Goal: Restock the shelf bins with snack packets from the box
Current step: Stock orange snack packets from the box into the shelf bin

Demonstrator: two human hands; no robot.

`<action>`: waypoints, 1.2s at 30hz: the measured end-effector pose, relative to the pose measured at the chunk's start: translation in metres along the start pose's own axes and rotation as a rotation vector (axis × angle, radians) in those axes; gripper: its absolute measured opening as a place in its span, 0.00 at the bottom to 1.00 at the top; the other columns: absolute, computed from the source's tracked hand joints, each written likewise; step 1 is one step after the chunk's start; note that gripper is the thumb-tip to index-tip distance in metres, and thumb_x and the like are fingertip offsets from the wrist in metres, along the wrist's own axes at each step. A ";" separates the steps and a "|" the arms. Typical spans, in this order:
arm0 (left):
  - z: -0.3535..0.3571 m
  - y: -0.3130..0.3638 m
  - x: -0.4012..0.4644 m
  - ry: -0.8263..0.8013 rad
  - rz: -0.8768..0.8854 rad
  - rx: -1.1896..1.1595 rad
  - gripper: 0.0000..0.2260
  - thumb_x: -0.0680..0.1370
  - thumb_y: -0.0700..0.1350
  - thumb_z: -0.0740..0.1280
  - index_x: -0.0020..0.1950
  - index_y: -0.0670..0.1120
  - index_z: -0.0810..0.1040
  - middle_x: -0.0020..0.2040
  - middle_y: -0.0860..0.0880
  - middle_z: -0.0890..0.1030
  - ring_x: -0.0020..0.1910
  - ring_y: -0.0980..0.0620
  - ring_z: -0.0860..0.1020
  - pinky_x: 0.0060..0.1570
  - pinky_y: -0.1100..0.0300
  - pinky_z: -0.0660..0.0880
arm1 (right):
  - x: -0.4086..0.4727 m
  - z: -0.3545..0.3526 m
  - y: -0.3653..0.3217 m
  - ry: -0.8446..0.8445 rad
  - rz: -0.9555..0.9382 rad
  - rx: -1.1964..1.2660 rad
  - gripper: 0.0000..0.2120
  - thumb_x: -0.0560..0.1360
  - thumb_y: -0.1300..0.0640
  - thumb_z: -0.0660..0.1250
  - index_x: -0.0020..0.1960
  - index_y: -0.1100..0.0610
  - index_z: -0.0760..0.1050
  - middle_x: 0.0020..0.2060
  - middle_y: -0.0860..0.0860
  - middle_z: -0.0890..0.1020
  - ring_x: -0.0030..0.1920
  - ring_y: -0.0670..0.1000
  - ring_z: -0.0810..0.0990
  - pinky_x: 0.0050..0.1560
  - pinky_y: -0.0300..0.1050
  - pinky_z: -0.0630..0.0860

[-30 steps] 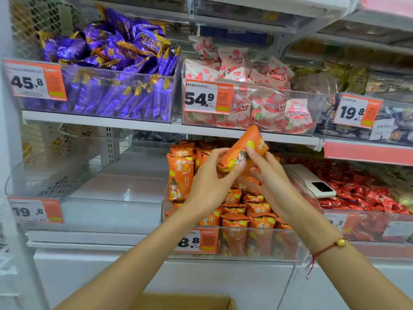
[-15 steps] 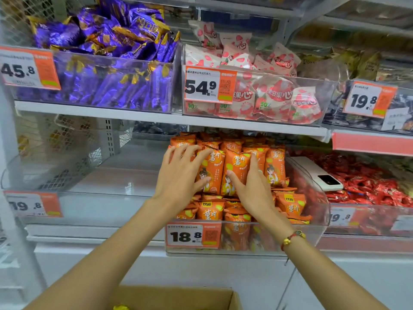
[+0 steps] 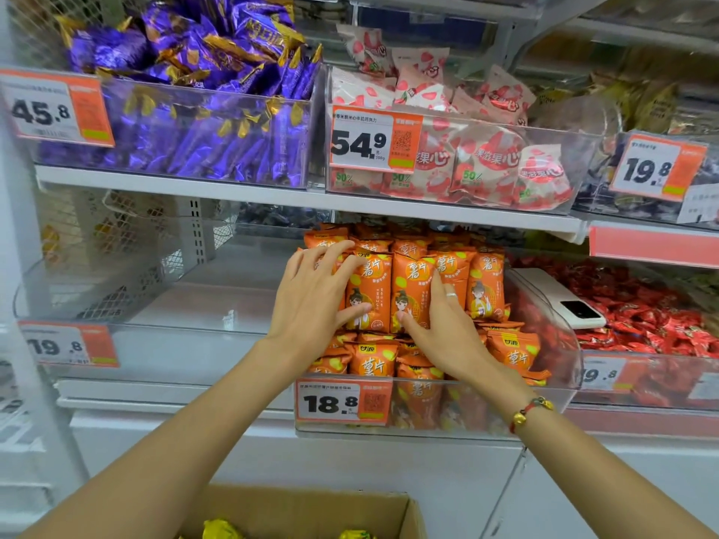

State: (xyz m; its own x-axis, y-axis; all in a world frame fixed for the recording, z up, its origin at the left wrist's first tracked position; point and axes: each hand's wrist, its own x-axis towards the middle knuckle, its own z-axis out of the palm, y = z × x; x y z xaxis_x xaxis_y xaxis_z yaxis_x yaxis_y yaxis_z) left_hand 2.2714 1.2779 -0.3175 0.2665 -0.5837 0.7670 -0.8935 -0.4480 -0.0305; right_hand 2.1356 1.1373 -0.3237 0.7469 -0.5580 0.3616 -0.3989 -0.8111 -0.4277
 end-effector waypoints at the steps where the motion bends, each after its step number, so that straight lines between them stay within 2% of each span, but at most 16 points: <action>1: 0.000 0.000 0.000 0.000 -0.001 0.004 0.25 0.70 0.59 0.72 0.64 0.50 0.74 0.67 0.48 0.73 0.63 0.43 0.73 0.64 0.47 0.66 | 0.001 -0.001 0.003 -0.040 -0.001 0.044 0.43 0.78 0.42 0.61 0.78 0.55 0.36 0.77 0.57 0.52 0.71 0.59 0.66 0.68 0.53 0.68; 3: 0.001 0.000 -0.001 0.013 0.002 0.012 0.25 0.71 0.59 0.72 0.64 0.50 0.74 0.66 0.47 0.74 0.61 0.43 0.73 0.64 0.47 0.66 | 0.003 -0.004 0.007 -0.102 0.009 0.145 0.43 0.77 0.39 0.60 0.78 0.53 0.35 0.78 0.54 0.49 0.72 0.59 0.65 0.71 0.56 0.64; 4: 0.003 0.000 -0.002 0.022 0.002 0.018 0.25 0.71 0.59 0.72 0.64 0.50 0.74 0.65 0.47 0.74 0.60 0.43 0.73 0.64 0.47 0.66 | 0.002 -0.006 0.008 -0.109 0.022 0.173 0.43 0.77 0.38 0.59 0.78 0.52 0.35 0.78 0.52 0.47 0.75 0.57 0.60 0.73 0.56 0.61; 6: 0.005 0.001 -0.003 0.025 0.000 0.020 0.25 0.72 0.59 0.71 0.65 0.50 0.73 0.65 0.47 0.74 0.61 0.44 0.73 0.65 0.47 0.66 | 0.000 -0.009 0.006 -0.002 0.028 0.150 0.41 0.78 0.39 0.58 0.78 0.52 0.38 0.78 0.52 0.48 0.76 0.54 0.54 0.72 0.51 0.60; 9: 0.005 0.001 -0.004 0.013 -0.003 0.004 0.25 0.73 0.59 0.69 0.67 0.50 0.72 0.66 0.47 0.73 0.62 0.44 0.71 0.67 0.47 0.64 | -0.002 -0.010 -0.004 0.276 -0.152 -0.006 0.33 0.80 0.48 0.60 0.78 0.51 0.47 0.74 0.54 0.54 0.67 0.54 0.67 0.55 0.44 0.70; 11: 0.005 -0.001 -0.005 0.011 -0.001 -0.013 0.25 0.74 0.59 0.69 0.67 0.50 0.72 0.66 0.48 0.72 0.63 0.44 0.71 0.68 0.47 0.62 | -0.001 -0.005 -0.008 0.275 -0.212 -0.094 0.29 0.80 0.50 0.60 0.77 0.48 0.53 0.74 0.54 0.53 0.64 0.56 0.71 0.46 0.44 0.74; 13: 0.005 -0.002 -0.006 0.007 0.005 -0.025 0.25 0.74 0.58 0.69 0.68 0.50 0.72 0.67 0.48 0.72 0.64 0.45 0.70 0.68 0.47 0.61 | -0.001 0.002 -0.010 0.264 -0.181 -0.122 0.26 0.80 0.52 0.61 0.76 0.47 0.57 0.76 0.55 0.51 0.65 0.56 0.72 0.43 0.43 0.73; 17: 0.005 -0.001 -0.005 -0.020 -0.005 -0.051 0.25 0.75 0.57 0.69 0.69 0.50 0.71 0.68 0.48 0.71 0.65 0.43 0.69 0.71 0.47 0.57 | 0.000 0.006 -0.015 0.290 -0.140 -0.071 0.25 0.79 0.54 0.63 0.74 0.48 0.61 0.75 0.55 0.52 0.67 0.57 0.70 0.49 0.45 0.76; 21: 0.003 0.002 -0.004 -0.060 -0.013 -0.049 0.26 0.75 0.56 0.69 0.70 0.49 0.70 0.69 0.47 0.70 0.67 0.43 0.68 0.71 0.47 0.56 | -0.002 0.007 -0.014 0.255 -0.139 -0.053 0.26 0.80 0.53 0.61 0.75 0.46 0.57 0.76 0.55 0.49 0.64 0.57 0.73 0.45 0.46 0.76; 26: -0.003 -0.001 0.000 -0.093 0.013 -0.062 0.29 0.76 0.58 0.67 0.74 0.51 0.65 0.72 0.49 0.66 0.71 0.45 0.64 0.73 0.49 0.52 | 0.002 -0.007 -0.010 0.206 -0.144 -0.021 0.31 0.78 0.51 0.64 0.76 0.44 0.53 0.77 0.53 0.48 0.60 0.57 0.76 0.44 0.47 0.76; 28: -0.005 0.000 0.000 -0.099 0.027 -0.075 0.31 0.77 0.59 0.65 0.76 0.52 0.60 0.75 0.49 0.63 0.75 0.47 0.59 0.75 0.51 0.47 | 0.000 -0.012 -0.012 0.195 -0.133 -0.060 0.33 0.76 0.48 0.66 0.76 0.44 0.53 0.77 0.51 0.47 0.66 0.56 0.71 0.49 0.48 0.75; 30: -0.007 0.001 -0.002 -0.089 0.037 -0.095 0.31 0.77 0.58 0.65 0.77 0.53 0.58 0.76 0.50 0.62 0.76 0.47 0.57 0.75 0.51 0.45 | -0.003 -0.016 -0.014 0.209 -0.113 -0.087 0.34 0.75 0.46 0.67 0.76 0.45 0.55 0.77 0.51 0.51 0.71 0.56 0.64 0.57 0.53 0.74; 32: -0.012 0.001 -0.007 -0.058 0.040 -0.113 0.30 0.77 0.56 0.66 0.77 0.53 0.60 0.76 0.49 0.63 0.76 0.47 0.58 0.75 0.49 0.48 | -0.009 -0.021 -0.017 0.253 -0.131 -0.101 0.33 0.74 0.46 0.68 0.75 0.47 0.59 0.75 0.51 0.57 0.73 0.55 0.62 0.64 0.55 0.71; 34: -0.021 0.000 -0.018 0.014 0.028 -0.146 0.26 0.77 0.53 0.66 0.74 0.52 0.66 0.74 0.49 0.66 0.74 0.47 0.62 0.74 0.49 0.55 | -0.021 -0.021 -0.022 0.306 -0.223 -0.102 0.29 0.74 0.48 0.68 0.72 0.50 0.64 0.71 0.51 0.64 0.70 0.52 0.64 0.64 0.51 0.71; 36: -0.037 -0.001 -0.036 0.113 -0.007 -0.213 0.21 0.76 0.50 0.65 0.70 0.51 0.71 0.71 0.50 0.70 0.70 0.49 0.66 0.70 0.53 0.60 | -0.039 -0.019 -0.031 0.334 -0.371 -0.075 0.23 0.74 0.52 0.69 0.67 0.52 0.70 0.65 0.49 0.71 0.65 0.48 0.69 0.59 0.42 0.71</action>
State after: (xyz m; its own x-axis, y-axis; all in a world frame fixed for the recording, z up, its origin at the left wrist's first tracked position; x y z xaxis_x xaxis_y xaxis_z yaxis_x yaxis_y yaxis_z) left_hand 2.2498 1.3245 -0.3216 0.2418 -0.4960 0.8340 -0.9510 -0.2917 0.1023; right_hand 2.1082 1.1808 -0.3092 0.6397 -0.2454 0.7285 -0.1851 -0.9690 -0.1639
